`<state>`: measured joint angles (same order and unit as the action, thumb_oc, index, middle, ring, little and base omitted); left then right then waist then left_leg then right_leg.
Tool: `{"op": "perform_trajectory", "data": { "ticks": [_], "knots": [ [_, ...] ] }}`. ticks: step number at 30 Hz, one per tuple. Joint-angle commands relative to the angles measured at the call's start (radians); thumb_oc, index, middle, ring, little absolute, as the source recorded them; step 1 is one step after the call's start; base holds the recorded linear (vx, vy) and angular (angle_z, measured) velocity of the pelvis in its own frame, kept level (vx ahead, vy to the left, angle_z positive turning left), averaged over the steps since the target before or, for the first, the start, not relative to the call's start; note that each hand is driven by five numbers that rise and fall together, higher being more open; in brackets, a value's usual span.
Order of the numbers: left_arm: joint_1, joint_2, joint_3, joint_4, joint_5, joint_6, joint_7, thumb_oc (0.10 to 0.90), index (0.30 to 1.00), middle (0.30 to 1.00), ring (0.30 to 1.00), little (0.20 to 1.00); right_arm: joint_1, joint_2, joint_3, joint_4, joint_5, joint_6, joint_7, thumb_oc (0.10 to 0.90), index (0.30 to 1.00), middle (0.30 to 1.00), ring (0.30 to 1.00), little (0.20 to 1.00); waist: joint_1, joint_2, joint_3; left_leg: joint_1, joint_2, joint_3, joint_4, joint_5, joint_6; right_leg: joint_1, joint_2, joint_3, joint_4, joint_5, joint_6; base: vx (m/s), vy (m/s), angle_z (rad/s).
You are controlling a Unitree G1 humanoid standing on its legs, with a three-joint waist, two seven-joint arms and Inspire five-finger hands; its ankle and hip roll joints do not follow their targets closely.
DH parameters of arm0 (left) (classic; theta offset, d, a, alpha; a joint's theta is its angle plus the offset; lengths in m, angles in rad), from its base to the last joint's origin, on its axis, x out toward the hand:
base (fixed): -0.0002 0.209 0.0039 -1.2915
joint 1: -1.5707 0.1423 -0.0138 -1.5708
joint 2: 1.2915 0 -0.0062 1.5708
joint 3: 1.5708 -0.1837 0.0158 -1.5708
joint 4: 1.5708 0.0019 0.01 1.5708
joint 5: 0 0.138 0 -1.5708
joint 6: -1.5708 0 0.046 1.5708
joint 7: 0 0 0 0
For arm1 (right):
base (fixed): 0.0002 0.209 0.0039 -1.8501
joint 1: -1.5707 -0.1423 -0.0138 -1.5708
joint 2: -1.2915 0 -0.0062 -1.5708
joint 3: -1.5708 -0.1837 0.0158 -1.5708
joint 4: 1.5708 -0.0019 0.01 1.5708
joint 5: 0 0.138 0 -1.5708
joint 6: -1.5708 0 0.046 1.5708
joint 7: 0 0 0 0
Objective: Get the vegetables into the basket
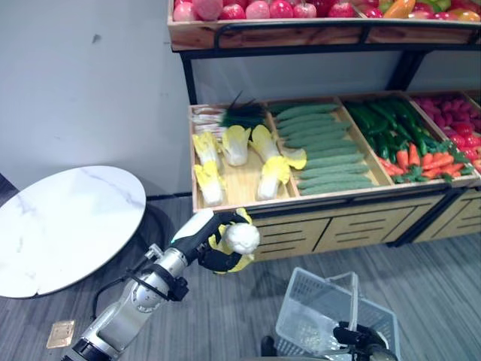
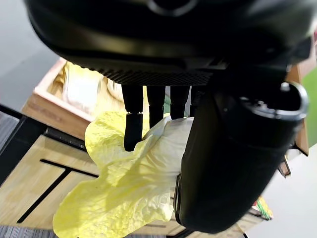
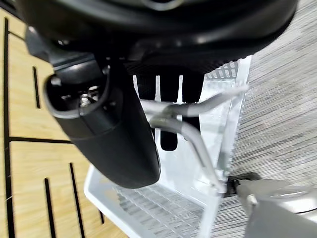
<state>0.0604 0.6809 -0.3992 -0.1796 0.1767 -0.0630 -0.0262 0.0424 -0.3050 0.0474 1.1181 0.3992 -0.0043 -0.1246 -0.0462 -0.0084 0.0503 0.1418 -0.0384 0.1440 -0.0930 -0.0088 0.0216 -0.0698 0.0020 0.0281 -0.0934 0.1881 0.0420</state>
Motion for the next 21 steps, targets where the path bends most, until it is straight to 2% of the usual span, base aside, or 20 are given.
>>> {"op": "perform_trajectory", "data": {
  "ticks": [1,3,4,7,9,10,11,13,14,15,18,21],
  "knots": [
    [-0.117,-0.009,0.06,-0.076,-0.032,-0.069,0.041,0.4,0.3,0.3,0.3,0.3,-0.103,-0.053,-0.024,-0.036,0.02,-0.08,-0.02,0.4,0.3,0.3,0.3,0.3,-0.004,-0.009,-0.055,-0.053,0.013,-0.07,0.048,-0.05,-0.04,0.128,-0.032,-0.001,0.02,-0.168,0.095,0.0,0.04,0.01],
    [-0.129,0.018,0.073,-0.098,-0.065,-0.08,0.025,0.4,0.3,0.3,0.3,0.3,-0.094,-0.051,-0.038,-0.087,0.029,-0.09,-0.021,0.4,0.3,0.3,0.3,0.3,-0.026,-0.013,-0.02,-0.099,0.0,-0.049,0.12,-0.079,-0.031,0.092,-0.054,0.024,0.043,-0.156,0.105,-0.12,0.114,0.0],
    [-0.163,0.019,0.053,-0.099,-0.07,-0.085,0.022,0.4,0.3,0.3,0.3,0.3,-0.099,-0.045,-0.039,-0.105,0.031,-0.095,-0.027,0.4,0.3,0.3,0.3,0.3,-0.045,-0.018,-0.001,-0.132,0.004,-0.021,0.151,-0.087,-0.032,0.055,-0.055,0.048,0.043,-0.129,0.119,-0.22,0.086,-0.08],
    [-0.202,0.021,0.04,-0.087,-0.067,-0.091,0.033,0.4,0.3,0.3,0.3,0.3,-0.126,-0.029,-0.008,-0.123,0.018,-0.103,-0.026,0.4,0.3,0.3,0.3,0.3,-0.072,-0.021,0.006,-0.162,0.024,0.064,0.171,-0.094,-0.04,-0.011,-0.046,0.102,0.03,-0.077,0.157,-0.14,0.002,-0.58],
    [-0.203,0.025,0.056,-0.074,-0.075,-0.091,0.052,0.4,0.3,0.3,0.3,0.3,-0.154,-0.01,0.024,-0.141,-0.005,-0.102,-0.029,0.4,0.3,0.3,0.3,0.3,-0.052,-0.018,0.014,-0.165,0.061,0.148,0.19,-0.104,-0.046,-0.063,-0.057,0.04,0.086,-0.087,0.158,-0.13,-0.038,-1.64],
    [-0.207,0.026,0.057,-0.07,-0.074,-0.089,0.056,0.4,0.3,0.3,0.3,0.3,-0.161,-0.004,0.036,-0.156,-0.015,-0.103,-0.03,0.4,0.3,0.3,0.3,0.3,-0.045,-0.013,0.019,-0.164,0.076,0.175,0.187,-0.099,-0.045,-0.07,-0.076,-0.015,0.129,-0.11,0.147,-0.2,-0.057,-1.56],
    [-0.215,0.022,0.048,-0.068,-0.068,-0.089,0.06,0.4,0.3,0.3,0.3,0.3,-0.162,0.007,0.041,-0.184,-0.027,-0.105,-0.034,0.4,0.3,0.3,0.3,0.3,-0.041,0.0,0.02,-0.164,0.096,0.22,0.168,-0.082,-0.043,-0.027,-0.12,-0.084,0.17,-0.162,0.132,-0.15,-0.041,-1.13],
    [-0.216,0.021,0.047,-0.067,-0.067,-0.089,0.061,0.4,0.3,0.3,0.3,0.3,-0.161,0.007,0.04,-0.185,-0.028,-0.104,-0.034,0.4,0.3,0.3,0.3,0.3,-0.039,0.0,0.024,-0.158,0.096,0.22,0.166,-0.083,-0.043,-0.023,-0.12,-0.083,0.172,-0.165,0.132,-0.12,-0.029,-1.34],
    [-0.204,0.02,0.052,-0.07,-0.057,-0.085,0.065,0.4,0.3,0.3,0.3,0.3,-0.164,0.02,0.039,-0.197,-0.046,-0.1,-0.042,0.4,0.3,0.3,0.3,0.3,-0.012,0.019,0.004,-0.161,0.125,0.286,0.138,-0.078,-0.05,0.067,-0.209,-0.235,0.195,-0.214,0.133,-0.13,-0.027,-1.19],
    [-0.203,0.019,0.051,-0.07,-0.056,-0.085,0.065,0.4,0.3,0.3,0.3,0.3,-0.162,0.02,0.038,-0.197,-0.047,-0.099,-0.042,0.4,0.3,0.3,0.3,0.3,-0.012,0.019,0.005,-0.156,0.123,0.286,0.138,-0.082,-0.051,0.072,-0.211,-0.235,0.196,-0.217,0.135,-0.2,-0.049,-0.7],
    [-0.183,0.026,0.063,-0.075,-0.031,-0.083,0.064,0.4,0.3,0.3,0.3,0.3,-0.161,0.026,0.04,-0.204,-0.076,-0.089,-0.041,0.4,0.3,0.3,0.3,0.3,0.007,0.009,-0.019,-0.156,0.143,0.385,0.12,-0.06,-0.058,0.14,-0.276,-0.337,0.191,-0.177,0.158,-0.14,-0.068,-1.17],
    [-0.162,0.026,0.075,-0.073,-0.02,-0.086,0.052,0.4,0.3,0.3,0.3,0.3,-0.15,0.029,0.031,-0.2,-0.089,-0.076,-0.035,0.4,0.3,0.3,0.3,0.3,0.016,-0.016,-0.043,-0.16,0.159,0.462,0.145,-0.059,-0.07,0.177,-0.291,-0.368,0.121,-0.133,0.189,-0.09,-0.146,-1.19]
  ]
}}
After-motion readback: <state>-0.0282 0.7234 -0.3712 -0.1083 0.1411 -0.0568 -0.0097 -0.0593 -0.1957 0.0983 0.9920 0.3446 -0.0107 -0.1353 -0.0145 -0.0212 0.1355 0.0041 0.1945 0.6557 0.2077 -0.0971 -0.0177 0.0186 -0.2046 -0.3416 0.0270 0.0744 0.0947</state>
